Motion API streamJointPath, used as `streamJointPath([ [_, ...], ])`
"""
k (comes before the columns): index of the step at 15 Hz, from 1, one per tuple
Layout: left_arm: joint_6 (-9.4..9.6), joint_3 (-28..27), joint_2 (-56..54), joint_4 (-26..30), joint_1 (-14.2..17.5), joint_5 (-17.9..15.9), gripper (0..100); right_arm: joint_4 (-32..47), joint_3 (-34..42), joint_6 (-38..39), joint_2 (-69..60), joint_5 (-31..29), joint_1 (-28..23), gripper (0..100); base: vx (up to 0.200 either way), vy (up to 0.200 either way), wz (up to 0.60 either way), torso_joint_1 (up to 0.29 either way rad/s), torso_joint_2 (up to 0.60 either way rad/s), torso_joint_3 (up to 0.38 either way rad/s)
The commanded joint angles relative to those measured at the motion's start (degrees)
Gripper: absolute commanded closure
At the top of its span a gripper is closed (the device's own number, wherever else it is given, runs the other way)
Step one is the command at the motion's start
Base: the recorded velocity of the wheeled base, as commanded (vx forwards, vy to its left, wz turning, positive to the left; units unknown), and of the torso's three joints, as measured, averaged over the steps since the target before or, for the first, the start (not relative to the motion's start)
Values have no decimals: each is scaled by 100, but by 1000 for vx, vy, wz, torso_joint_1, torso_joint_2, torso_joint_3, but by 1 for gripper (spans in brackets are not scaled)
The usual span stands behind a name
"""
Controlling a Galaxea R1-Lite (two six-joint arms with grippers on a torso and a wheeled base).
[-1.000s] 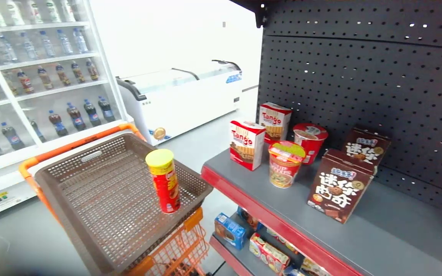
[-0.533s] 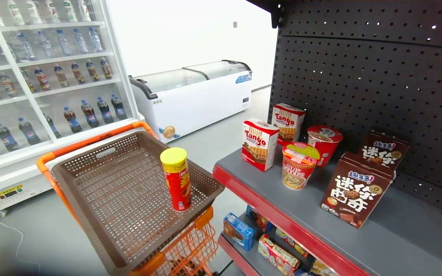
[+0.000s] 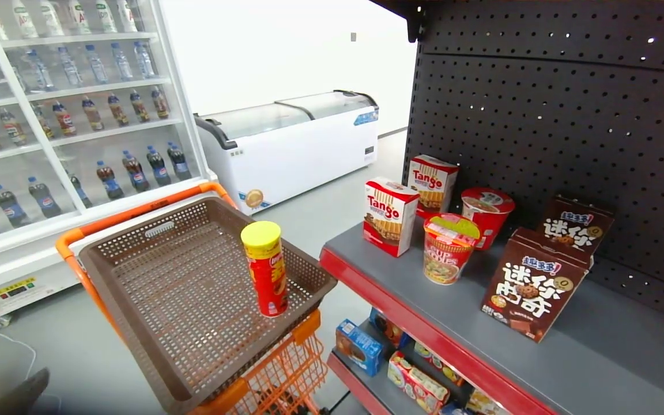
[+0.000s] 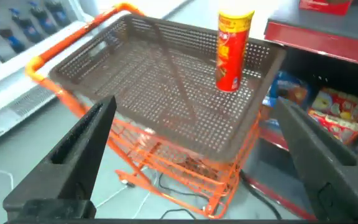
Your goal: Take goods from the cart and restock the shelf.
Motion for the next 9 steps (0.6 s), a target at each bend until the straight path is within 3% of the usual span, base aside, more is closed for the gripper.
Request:
streamJointPath([
  [1, 100, -229, 2188, -690, -590, -122, 0, -2, 0, -4, 7, 2, 0, 0, 0, 0, 0, 0, 0, 0],
  [2, 65, -237, 2618, -813, -924, -104, 0, -2, 0, -4, 7, 2, 0, 0, 0, 0, 0, 0, 0, 0],
  [4, 47, -158, 3655, -1920, -1346, -87, 0, -2, 0, -4, 7, 2, 0, 0, 0, 0, 0, 0, 0, 0],
  [6, 47, -308, 4868, -2940, -1398, -78, 0, -2, 0, -4, 7, 2, 0, 0, 0, 0, 0, 0, 0, 0],
  [9, 39, -580, 5967, -3792, -1389, 115, 0, -2, 0, -4, 7, 2, 0, 0, 0, 0, 0, 0, 0, 0],
])
